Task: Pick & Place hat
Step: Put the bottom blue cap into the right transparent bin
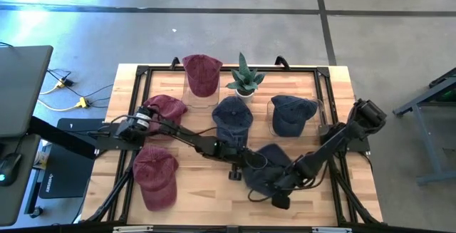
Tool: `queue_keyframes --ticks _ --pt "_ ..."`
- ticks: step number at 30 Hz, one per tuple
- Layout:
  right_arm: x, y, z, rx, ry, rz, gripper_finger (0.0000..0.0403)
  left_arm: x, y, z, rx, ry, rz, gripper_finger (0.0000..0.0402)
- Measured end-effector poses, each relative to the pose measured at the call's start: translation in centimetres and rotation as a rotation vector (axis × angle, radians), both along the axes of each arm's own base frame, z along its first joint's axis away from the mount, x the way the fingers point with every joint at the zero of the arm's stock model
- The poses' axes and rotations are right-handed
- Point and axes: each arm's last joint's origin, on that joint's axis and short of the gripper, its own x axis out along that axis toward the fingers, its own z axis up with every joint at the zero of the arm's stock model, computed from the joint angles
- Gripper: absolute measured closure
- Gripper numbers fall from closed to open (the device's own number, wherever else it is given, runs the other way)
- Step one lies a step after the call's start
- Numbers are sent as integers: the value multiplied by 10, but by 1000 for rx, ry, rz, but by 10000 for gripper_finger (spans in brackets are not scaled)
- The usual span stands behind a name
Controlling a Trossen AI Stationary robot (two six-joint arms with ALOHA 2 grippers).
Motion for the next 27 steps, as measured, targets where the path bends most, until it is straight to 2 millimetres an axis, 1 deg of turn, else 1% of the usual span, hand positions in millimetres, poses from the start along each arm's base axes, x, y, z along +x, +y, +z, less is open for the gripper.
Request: queue_keyframes --ticks 1,3,6,9,12,16,19,21,23,24,27 --pt "-5 0 0 12 54 -13 401 -3 -1 3 -4 15 1 394" --pt "-15 0 -1 4 146 -35 400 -9 -11 14 -33 20 -20 394" --pt "-29 -1 -2 -65 239 -66 400 -14 -29 34 -79 -48 -73 394" --pt "-37 -1 -2 -124 253 -92 401 -21 -44 50 -45 -118 -112 394" --pt "-40 4 0 -146 195 -83 399 -26 -52 63 20 -171 -132 394" --pt "-43 11 9 -142 89 -42 401 -25 -53 62 63 -179 -177 394" --pt "-45 16 19 -159 -43 -38 397 -23 -54 65 61 -205 -258 394" --pt "-43 22 22 -181 -168 -47 390 -15 -52 56 72 -227 -322 394" --pt "-41 31 22 -192 -265 4 377 -13 -53 45 78 -215 -391 394" --pt "-39 36 21 -186 -293 41 366 -12 -54 44 76 -219 -426 394" --pt "-36 43 15 -180 -309 114 322 -4 -56 49 58 -339 -546 394"
